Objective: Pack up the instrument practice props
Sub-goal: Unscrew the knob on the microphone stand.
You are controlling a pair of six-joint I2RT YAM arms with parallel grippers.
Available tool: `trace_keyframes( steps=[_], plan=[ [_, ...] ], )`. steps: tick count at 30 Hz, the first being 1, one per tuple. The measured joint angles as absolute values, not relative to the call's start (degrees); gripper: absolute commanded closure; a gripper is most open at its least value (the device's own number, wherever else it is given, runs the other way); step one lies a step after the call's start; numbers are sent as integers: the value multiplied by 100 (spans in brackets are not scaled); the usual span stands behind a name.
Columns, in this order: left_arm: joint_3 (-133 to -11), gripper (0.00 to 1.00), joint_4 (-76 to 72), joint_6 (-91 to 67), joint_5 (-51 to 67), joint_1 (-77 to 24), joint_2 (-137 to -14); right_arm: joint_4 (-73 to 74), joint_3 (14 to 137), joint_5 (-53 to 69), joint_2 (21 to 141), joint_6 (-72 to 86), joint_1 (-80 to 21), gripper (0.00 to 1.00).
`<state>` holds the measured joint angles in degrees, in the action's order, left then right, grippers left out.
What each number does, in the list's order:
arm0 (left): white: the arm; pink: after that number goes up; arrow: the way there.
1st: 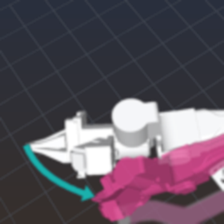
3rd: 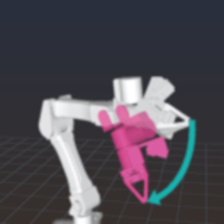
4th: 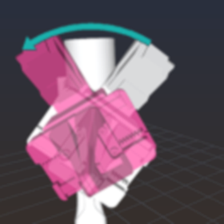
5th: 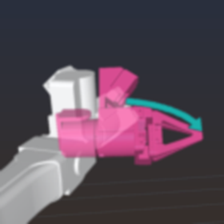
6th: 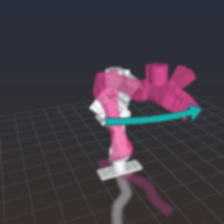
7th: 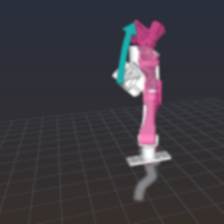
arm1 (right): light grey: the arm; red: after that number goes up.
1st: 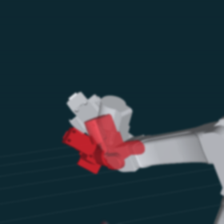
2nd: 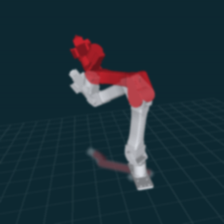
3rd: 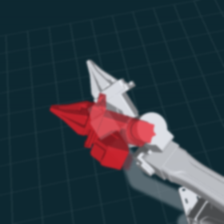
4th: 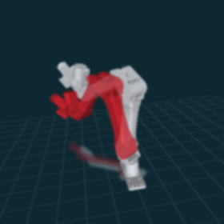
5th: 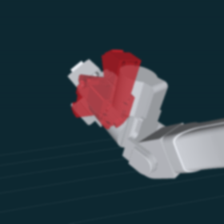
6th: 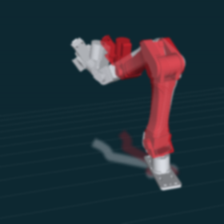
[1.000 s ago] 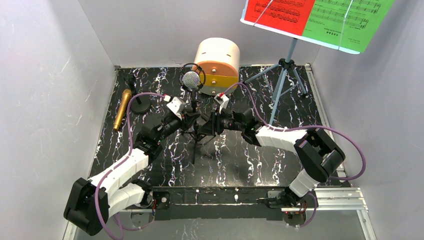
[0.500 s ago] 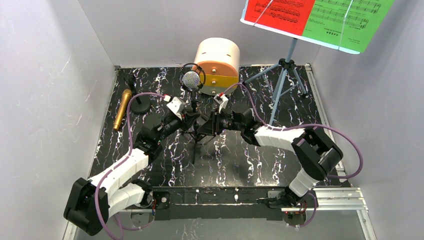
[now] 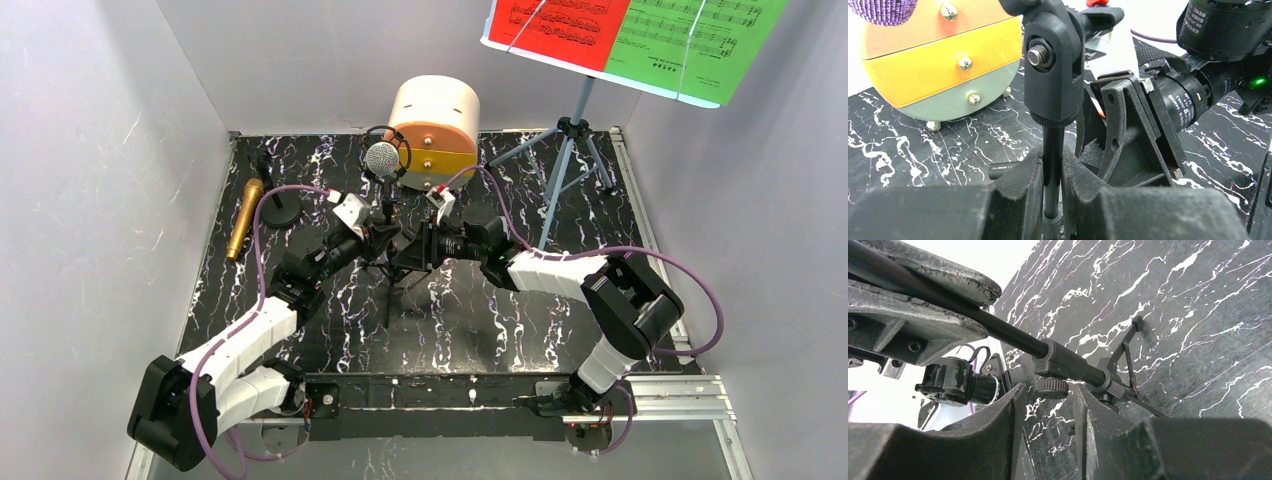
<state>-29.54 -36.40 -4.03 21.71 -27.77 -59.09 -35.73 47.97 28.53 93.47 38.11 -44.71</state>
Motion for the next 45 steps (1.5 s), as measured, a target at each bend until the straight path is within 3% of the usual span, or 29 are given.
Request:
trace_keyframes(
  steps=[11,15,18,27,45],
  plan=[
    [-2954,100,-3640,-403,2176,-2777,-5909,-3642,4823,2674,9347,3938,-4471,62],
    [-2954,100,-3640,-403,2178,-2777,-5909,-3653,4823,2650,9349,3994,-4471,77],
    [-2954,100,-3640,-403,2180,-2777,-5909,-3640,4823,2652,9351,3948,-4471,98],
    [-2954,100,-3636,-405,2178,-2775,-5909,-3697,4783,2596,9319,3114,-4506,99],
    [-2954,100,-3603,-283,2154,-2711,-5909,-2993,4904,943,9006,-1426,-5441,99]
  ],
)
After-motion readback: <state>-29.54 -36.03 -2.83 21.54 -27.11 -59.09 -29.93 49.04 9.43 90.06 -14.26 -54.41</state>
